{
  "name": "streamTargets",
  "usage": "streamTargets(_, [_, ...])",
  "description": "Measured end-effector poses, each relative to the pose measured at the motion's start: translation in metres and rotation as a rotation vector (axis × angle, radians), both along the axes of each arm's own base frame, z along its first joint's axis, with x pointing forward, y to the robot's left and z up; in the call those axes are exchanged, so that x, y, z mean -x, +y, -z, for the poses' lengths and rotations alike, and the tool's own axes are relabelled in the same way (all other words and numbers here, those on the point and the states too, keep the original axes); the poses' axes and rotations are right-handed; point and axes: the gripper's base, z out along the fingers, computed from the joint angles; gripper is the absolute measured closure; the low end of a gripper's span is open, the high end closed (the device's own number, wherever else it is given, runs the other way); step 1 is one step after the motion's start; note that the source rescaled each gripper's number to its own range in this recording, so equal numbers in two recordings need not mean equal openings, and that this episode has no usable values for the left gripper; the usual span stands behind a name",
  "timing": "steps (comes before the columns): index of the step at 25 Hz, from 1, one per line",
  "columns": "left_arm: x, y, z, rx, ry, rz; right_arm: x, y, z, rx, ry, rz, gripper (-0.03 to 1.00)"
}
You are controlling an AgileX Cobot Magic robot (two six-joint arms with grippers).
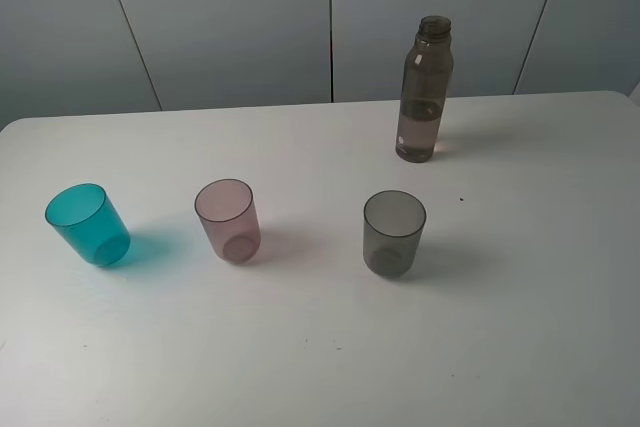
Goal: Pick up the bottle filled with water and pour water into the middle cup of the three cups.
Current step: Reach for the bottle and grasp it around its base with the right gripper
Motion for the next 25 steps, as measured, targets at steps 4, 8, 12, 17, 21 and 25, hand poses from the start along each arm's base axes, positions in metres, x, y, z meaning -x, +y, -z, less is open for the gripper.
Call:
streamTargets(4, [0.0000,0.0000,0.0000,0.002,0.000,-0.001,0.0000,0.0000,0.0000,0.000,0.000,0.000,-0.03])
streamTargets(8, [0.0000,0.0000,0.0000,0.003,0.000,-0.002,0.0000,0.0000,0.0000,0.000,0.000,0.000,-0.03])
streamTargets(12, [0.0000,0.0000,0.0000,0.003,0.000,-0.002,0.0000,0.0000,0.0000,0.000,0.000,0.000,-0.03])
streamTargets(17, [0.0000,0.0000,0.0000,0.003,0.000,-0.002,0.0000,0.0000,0.0000,0.000,0.000,0.000,-0.03])
streamTargets(21, [0.0000,0.0000,0.0000,0.003,0.000,-0.002,0.0000,0.0000,0.0000,0.000,0.000,0.000,-0.03])
streamTargets(25, [0.0000,0.0000,0.0000,0.003,0.000,-0.002,0.0000,0.0000,0.0000,0.000,0.000,0.000,-0.03])
